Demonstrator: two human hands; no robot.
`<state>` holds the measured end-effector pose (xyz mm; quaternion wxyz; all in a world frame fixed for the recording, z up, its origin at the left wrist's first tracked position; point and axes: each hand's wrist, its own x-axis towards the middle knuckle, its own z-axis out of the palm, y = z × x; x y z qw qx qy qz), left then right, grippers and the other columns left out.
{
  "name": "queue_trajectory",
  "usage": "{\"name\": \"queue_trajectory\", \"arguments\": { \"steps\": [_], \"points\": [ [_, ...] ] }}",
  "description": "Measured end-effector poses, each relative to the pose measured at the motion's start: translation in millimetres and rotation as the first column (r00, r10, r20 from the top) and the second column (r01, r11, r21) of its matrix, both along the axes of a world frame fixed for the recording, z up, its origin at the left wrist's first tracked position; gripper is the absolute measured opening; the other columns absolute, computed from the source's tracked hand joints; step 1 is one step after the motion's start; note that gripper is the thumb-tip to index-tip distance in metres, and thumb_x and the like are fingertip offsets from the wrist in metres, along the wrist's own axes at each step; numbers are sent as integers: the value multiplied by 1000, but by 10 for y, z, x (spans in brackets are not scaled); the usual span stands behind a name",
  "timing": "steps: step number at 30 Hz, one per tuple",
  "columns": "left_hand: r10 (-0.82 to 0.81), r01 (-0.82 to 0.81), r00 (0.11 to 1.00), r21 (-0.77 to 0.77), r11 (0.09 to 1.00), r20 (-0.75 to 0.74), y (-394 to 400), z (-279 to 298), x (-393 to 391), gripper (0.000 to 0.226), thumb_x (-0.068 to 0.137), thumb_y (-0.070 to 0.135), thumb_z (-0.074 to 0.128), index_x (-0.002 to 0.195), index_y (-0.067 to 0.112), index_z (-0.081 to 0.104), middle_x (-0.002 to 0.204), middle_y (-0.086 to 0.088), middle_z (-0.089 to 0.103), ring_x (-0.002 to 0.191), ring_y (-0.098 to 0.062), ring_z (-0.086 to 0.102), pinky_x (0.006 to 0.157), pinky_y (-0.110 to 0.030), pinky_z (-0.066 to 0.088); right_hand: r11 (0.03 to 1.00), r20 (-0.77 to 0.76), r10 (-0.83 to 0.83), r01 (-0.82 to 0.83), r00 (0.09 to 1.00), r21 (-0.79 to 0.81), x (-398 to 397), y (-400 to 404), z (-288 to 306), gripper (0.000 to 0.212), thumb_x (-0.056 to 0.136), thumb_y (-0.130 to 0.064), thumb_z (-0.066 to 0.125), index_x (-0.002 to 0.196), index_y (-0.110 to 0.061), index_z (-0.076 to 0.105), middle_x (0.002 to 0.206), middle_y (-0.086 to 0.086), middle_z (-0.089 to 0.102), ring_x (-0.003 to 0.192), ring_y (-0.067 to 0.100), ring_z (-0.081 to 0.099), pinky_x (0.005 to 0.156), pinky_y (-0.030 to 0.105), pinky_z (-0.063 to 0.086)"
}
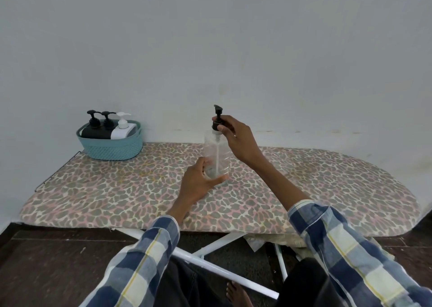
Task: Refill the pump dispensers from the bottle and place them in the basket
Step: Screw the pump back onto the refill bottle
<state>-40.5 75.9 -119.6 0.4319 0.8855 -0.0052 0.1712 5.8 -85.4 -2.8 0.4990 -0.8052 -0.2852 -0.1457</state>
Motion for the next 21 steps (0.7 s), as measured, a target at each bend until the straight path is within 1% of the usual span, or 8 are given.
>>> {"name": "queue_trajectory", "arguments": {
  "steps": [2, 7, 11, 12, 15, 17, 19, 21],
  "points": [
    [0, 0, 1000, 3, 1000, -4, -10, 12, -5, 90, 71, 75, 85, 141, 23, 58, 138, 5, 71, 120, -11, 69, 102, -32, 56, 1000, 5, -5, 5, 1000, 12, 5, -3, -27, 26, 109, -25, 55, 133, -24, 67, 123, -10, 76, 117, -2, 68, 101, 22, 51],
    [-4, 4, 1000, 26, 1000, -9, -11, 4, -23, 94, 72, 82, 77, 142, 23, 56, 143, 4, 68, 126, -14, 66, 104, -38, 56, 999, 36, -29, 28, 999, 37, 1, 32, -70, 25, 107, -30, 58, 130, -26, 67, 117, -10, 77, 112, 0, 71, 100, 28, 55],
    [-14, 14, 999, 5, 1000, -41, -31, -5, -23, 93, 73, 81, 78, 143, 26, 53, 142, 5, 67, 124, -12, 65, 104, -37, 55, 994, 2, -26, 26, 1000, 109, -2, 39, -84, 24, 104, -27, 65, 128, -20, 70, 111, -11, 77, 106, -5, 71, 99, 18, 53],
    [-27, 26, 998, -15, 1000, -54, -33, -3, -21, 93, 73, 81, 79, 143, 27, 51, 141, 6, 66, 124, -12, 64, 105, -38, 55, 992, -8, -23, 24, 1000, 122, 5, 33, -84, 25, 103, -26, 67, 127, -18, 70, 111, -11, 77, 106, -4, 71, 99, 18, 54],
    [-104, 92, 993, -191, 977, -58, -25, 98, -35, 98, 76, 78, 79, 151, 27, 42, 148, 6, 54, 134, -14, 55, 113, -41, 49, 986, -63, -4, 14, 998, 166, 43, -16, -70, 27, 97, -26, 77, 119, -14, 68, 109, -10, 77, 102, -2, 72, 97, 19, 56],
    [-94, 101, 995, -343, 934, 39, -11, 282, -35, 95, 81, 80, 65, 154, 26, 39, 153, 3, 51, 137, -14, 53, 114, -37, 46, 983, -92, 8, 9, 996, 186, 69, -34, -57, 35, 91, -28, 84, 116, -13, 64, 108, -9, 76, 101, 0, 72, 95, 19, 56],
    [-2, 75, 988, -473, 878, 152, -13, 560, -33, 80, 89, 76, 57, 150, 27, 43, 148, 3, 55, 135, -9, 56, 111, -31, 47, 980, -101, 17, 3, 995, 197, 77, -21, -69, 44, 85, -28, 89, 116, -12, 62, 110, -6, 77, 103, 3, 73, 97, 22, 57],
    [49, 70, 974, -495, 866, 223, -46, 857, -31, 57, 98, 62, 62, 142, 27, 52, 140, 8, 61, 129, -4, 59, 105, -27, 49, 976, -97, 39, -17, 994, 218, 69, 0, -107, 50, 83, -27, 91, 118, -12, 60, 113, -3, 76, 106, 6, 73, 99, 24, 57]
  ]
}}
